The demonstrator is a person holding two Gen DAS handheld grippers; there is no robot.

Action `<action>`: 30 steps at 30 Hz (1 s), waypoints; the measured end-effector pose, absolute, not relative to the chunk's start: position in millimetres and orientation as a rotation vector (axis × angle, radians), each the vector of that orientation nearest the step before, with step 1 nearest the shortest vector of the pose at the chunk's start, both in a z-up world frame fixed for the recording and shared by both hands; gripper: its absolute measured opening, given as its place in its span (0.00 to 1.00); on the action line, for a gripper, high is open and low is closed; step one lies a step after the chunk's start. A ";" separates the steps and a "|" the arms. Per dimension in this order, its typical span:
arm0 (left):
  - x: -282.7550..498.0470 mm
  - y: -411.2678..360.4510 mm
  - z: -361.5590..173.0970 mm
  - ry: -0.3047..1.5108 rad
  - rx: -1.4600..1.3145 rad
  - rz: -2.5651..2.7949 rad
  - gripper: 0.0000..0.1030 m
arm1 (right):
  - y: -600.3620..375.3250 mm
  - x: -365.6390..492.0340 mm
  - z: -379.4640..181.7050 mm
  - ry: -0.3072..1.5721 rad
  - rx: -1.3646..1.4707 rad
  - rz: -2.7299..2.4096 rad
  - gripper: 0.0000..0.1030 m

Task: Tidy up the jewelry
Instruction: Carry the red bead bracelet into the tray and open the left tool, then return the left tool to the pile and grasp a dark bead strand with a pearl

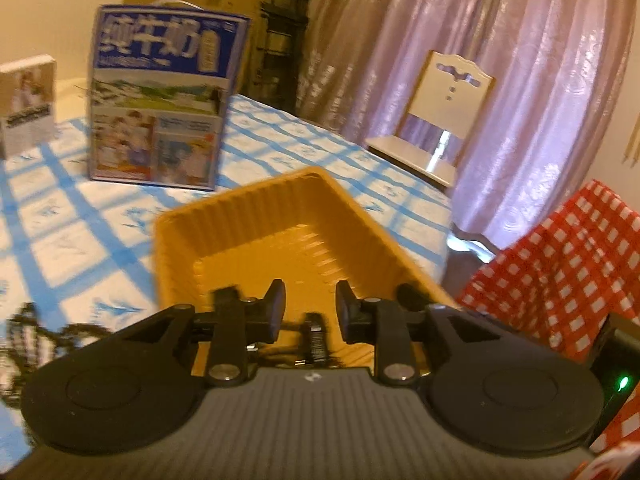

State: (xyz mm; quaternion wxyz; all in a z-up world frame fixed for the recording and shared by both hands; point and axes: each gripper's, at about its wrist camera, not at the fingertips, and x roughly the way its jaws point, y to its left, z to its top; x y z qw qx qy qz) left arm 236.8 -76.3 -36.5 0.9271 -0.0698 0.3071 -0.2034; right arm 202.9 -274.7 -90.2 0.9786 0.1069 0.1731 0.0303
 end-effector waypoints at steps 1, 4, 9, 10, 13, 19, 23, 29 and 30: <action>235.5 -69.9 -36.6 0.628 -0.138 -0.399 0.24 | -273.6 203.6 -90.2 0.349 0.216 0.061 0.06; 230.2 -46.7 -38.1 0.627 -0.113 -0.328 0.25 | -274.7 202.9 -90.2 0.348 0.215 0.061 0.06; 222.2 -11.8 -49.0 0.654 -0.070 -0.212 0.25 | -274.1 203.2 -90.2 0.348 0.214 0.061 0.06; 221.2 -6.2 -52.7 0.666 -0.066 -0.196 0.25 | -274.9 202.9 -90.2 0.348 0.215 0.061 0.06; 216.4 9.7 -63.5 0.698 -0.055 -0.148 0.25 | -275.0 202.8 -90.3 0.348 0.215 0.061 0.06; 206.9 20.6 -80.9 0.721 -0.010 -0.117 0.25 | -273.9 203.4 -90.3 0.348 0.215 0.060 0.06; 209.9 18.4 -90.8 0.716 0.034 -0.118 0.25 | -276.1 203.4 -89.7 0.348 0.213 0.057 0.06; 229.3 17.1 -104.1 0.721 0.069 -0.121 0.25 | -277.1 203.0 -89.7 0.348 0.214 0.057 0.06; 232.6 17.1 -106.0 0.721 0.073 -0.121 0.25 | -277.2 202.9 -89.7 0.348 0.214 0.057 0.06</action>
